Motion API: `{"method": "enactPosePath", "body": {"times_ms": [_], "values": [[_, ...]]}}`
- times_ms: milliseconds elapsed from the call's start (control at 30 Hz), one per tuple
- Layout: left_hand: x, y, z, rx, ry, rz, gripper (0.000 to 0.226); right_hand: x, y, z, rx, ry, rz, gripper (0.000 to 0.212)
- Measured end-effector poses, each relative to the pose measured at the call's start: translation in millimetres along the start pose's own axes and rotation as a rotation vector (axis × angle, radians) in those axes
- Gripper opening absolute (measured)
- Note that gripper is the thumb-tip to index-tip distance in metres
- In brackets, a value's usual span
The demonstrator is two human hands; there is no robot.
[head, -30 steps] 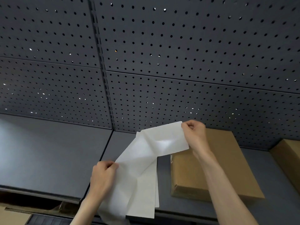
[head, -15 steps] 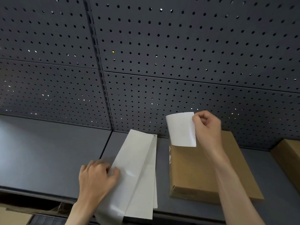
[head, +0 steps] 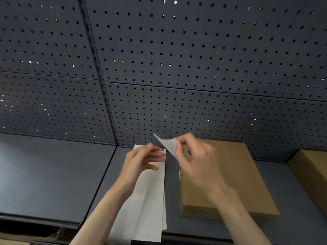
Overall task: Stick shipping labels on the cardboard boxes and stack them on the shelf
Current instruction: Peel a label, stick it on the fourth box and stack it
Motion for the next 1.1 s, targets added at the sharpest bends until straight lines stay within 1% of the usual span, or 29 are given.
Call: {"method": "enactPosePath", "body": {"times_ms": [100,167,200,267,333,367,400,467,533,567,633,700,733,767,800,867,900,1000,1100], "values": [[9,-9,4,-0.105,0.138,-0.026,0.040,8,17,22,-0.199,0.148,0.034,0.011],[11,-10,5,-0.124,0.151,-0.014,0.041,15,27,33,-0.294,0.211,0.077,0.011],[12,-10,6,-0.124,0.138,-0.004,0.036,19,33,35,-0.327,0.242,0.100,0.010],[9,-8,8,-0.117,0.110,-0.027,0.020,27,42,38,-0.363,0.271,0.152,0.009],[8,-6,9,-0.104,0.096,-0.063,0.009,30,49,36,-0.366,0.254,0.193,0.007],[8,-5,8,-0.094,0.098,-0.071,0.007,29,52,33,-0.344,0.223,0.215,0.011],[9,-4,8,-0.086,0.106,-0.076,0.007,28,54,27,-0.300,0.172,0.238,0.016],[13,-2,7,-0.067,0.121,-0.068,0.012,23,55,7,-0.144,0.031,0.262,0.029],[18,1,6,-0.057,0.141,-0.060,0.017,10,55,-16,0.044,-0.130,0.236,0.040],[21,2,6,-0.056,0.156,-0.060,0.019,2,56,-28,0.133,-0.223,0.199,0.040],[28,4,5,-0.059,0.181,-0.047,0.023,-13,57,-51,0.324,-0.365,0.076,0.033],[38,5,3,-0.061,0.196,-0.014,0.027,-20,62,-81,0.605,-0.472,-0.023,0.018],[42,6,3,-0.062,0.194,0.001,0.029,-19,66,-95,0.745,-0.545,-0.038,0.012],[47,6,2,-0.062,0.189,0.014,0.030,-16,70,-105,0.857,-0.618,-0.023,0.012],[52,6,3,-0.062,0.183,0.026,0.031,-13,73,-111,0.927,-0.682,0.011,0.014],[63,5,5,-0.070,0.166,0.041,0.030,-14,76,-115,0.971,-0.745,0.075,0.014],[69,5,7,-0.075,0.157,0.045,0.029,-18,78,-116,0.973,-0.753,0.079,0.013],[88,4,14,-0.096,0.149,0.058,0.024,-31,83,-124,0.978,-0.732,0.044,0.010],[106,0,24,-0.130,0.137,0.085,0.019,-43,89,-140,0.992,-0.661,0.036,0.012]]}}
Point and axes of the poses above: each hand's wrist, its own y-axis away from the middle knuckle, its own x-axis out of the palm, z = x × y, the point moved 8 cm from there along -y, towards the middle knuckle, and after that the axes turned 1 degree about y, right-handed, at the moved point
